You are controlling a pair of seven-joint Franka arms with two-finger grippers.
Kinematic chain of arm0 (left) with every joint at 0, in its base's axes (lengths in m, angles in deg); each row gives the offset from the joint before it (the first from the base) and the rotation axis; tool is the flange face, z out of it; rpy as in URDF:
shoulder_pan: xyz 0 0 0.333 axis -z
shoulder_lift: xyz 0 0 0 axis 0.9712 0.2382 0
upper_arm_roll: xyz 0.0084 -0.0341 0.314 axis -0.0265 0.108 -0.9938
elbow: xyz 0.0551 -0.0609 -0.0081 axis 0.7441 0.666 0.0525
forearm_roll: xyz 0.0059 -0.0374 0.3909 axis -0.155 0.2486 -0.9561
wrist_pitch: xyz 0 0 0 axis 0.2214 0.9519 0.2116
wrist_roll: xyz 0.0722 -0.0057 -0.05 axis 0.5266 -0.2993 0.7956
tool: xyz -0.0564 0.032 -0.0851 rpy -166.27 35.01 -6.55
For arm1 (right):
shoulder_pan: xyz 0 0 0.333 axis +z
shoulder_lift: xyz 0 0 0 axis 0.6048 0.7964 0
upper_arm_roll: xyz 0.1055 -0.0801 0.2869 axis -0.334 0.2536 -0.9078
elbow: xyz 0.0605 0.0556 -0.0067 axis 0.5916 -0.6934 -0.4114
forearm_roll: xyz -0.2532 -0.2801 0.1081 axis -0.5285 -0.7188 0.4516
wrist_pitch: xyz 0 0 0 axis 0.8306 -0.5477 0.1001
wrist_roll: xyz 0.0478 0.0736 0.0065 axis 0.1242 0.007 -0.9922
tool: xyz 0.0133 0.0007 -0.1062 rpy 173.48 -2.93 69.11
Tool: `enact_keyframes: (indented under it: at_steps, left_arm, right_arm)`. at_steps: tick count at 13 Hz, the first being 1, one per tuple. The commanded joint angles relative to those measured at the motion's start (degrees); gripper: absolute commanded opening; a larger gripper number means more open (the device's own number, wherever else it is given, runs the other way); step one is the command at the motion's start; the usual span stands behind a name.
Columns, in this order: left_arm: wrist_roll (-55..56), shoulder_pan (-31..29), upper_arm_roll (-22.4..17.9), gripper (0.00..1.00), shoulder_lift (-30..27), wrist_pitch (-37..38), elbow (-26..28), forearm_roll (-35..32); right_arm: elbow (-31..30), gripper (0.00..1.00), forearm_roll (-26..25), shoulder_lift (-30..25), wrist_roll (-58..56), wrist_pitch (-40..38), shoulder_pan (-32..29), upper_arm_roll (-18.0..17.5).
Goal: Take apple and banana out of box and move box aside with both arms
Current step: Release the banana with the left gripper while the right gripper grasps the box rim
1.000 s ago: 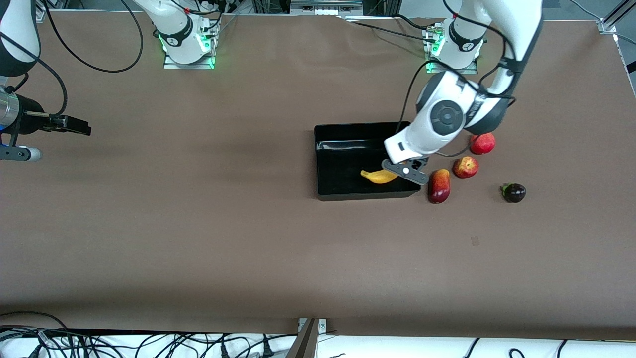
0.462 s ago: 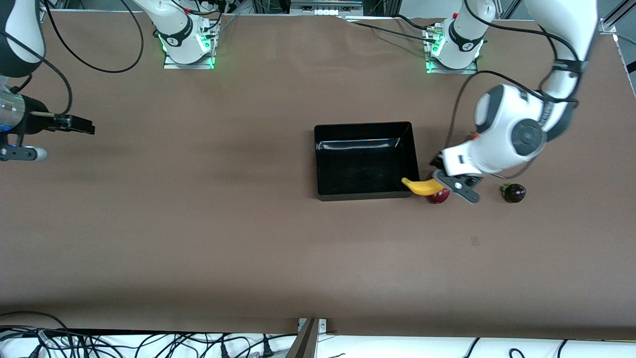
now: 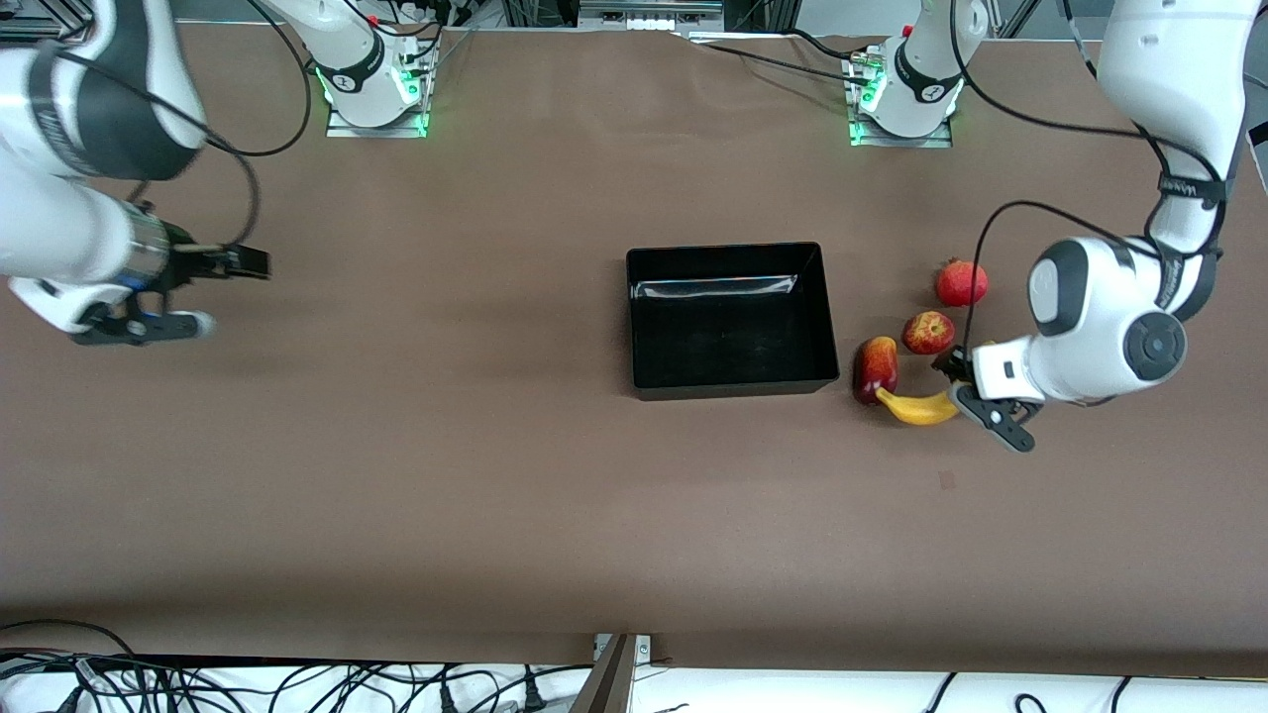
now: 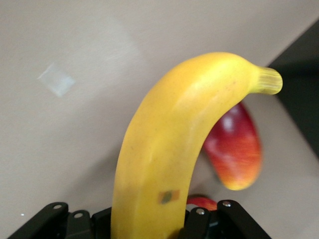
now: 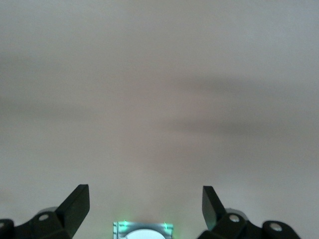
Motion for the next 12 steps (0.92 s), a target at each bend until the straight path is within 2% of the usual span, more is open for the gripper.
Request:
enact_keyframes:
  at_steps: [1, 3, 4, 5, 7, 8, 12]
  left_arm:
    - [-2.1, 0.3, -0.4, 0.0, 4.6, 1.0, -5.6, 2.7]
    - [-2.3, 0.5, -1.8, 0.0, 6.3, -0.4, -6.5, 2.9]
    - [-2.4, 0.5, -1.9, 0.3, 6.3, -0.9, -6.5, 2.9]
    - [-2.3, 0.4, -1.9, 0.99, 6.5, -1.0, -6.5, 3.2]
    - [-2.0, 0.5, -2.1, 1.0, 6.3, -1.0, -6.5, 6.6]
    - [-1.7, 0.5, -2.8, 1.0, 5.9, -0.9, -6.5, 6.9]
    - [-2.1, 0.1, -4.3, 1.0, 2.8, 0.3, -5.8, 6.5]
  right_arm:
    - [5.6, 1.0, 3.2, 6.1, 4.3, 0.2, 5.2, -0.2]
    - [6.3, 1.0, 7.1, 8.1, 18.8, 4.2, 9.5, -0.8]
    - [6.9, 1.0, 7.8, 9.4, 21.5, 7.3, 10.9, -0.9]
    - [7.3, 1.0, 10.1, 10.5, 22.0, 10.5, 11.4, -1.1]
    - [7.4, 1.0, 19.9, 12.2, 23.1, 15.2, 12.3, -1.2]
    - [7.4, 1.0, 22.6, 12.6, 23.7, 17.1, 13.4, -1.2]
    - [7.3, 1.0, 22.7, 15.5, 29.9, 25.7, 22.1, -1.1]
